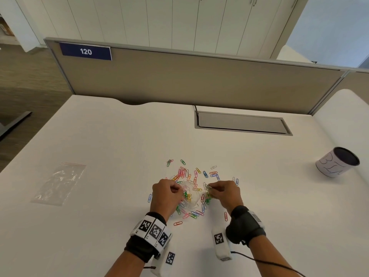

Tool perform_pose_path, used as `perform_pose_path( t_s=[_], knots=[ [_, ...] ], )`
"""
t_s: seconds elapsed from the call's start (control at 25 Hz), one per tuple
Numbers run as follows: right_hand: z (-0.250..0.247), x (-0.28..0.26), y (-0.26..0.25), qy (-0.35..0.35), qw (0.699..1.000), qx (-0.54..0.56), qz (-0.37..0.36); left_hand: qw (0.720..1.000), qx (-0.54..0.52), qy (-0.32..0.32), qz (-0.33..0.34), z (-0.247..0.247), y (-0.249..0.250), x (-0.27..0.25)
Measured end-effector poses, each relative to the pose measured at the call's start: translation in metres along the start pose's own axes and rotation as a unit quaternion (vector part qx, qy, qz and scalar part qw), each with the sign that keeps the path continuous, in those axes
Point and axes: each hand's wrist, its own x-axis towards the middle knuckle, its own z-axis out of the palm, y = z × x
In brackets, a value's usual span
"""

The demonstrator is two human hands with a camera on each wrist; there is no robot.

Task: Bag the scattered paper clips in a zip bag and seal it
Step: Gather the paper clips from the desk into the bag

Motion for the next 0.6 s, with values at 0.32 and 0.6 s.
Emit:
perform_pose_path(
  t_s=[0.32,0.6],
  knots=[
    [-0.009,-0.024,-0.053,-0.177,0.981,0.077,-0.029,1.000,0.006,0.002,-0.011,0.002,0.003,0.000],
    [0.025,-0.023,-0.070,-0.160,0.963,-0.203,-0.078,1.000,0.010,0.001,-0.012,0.001,0.006,-0.004]
  ],
)
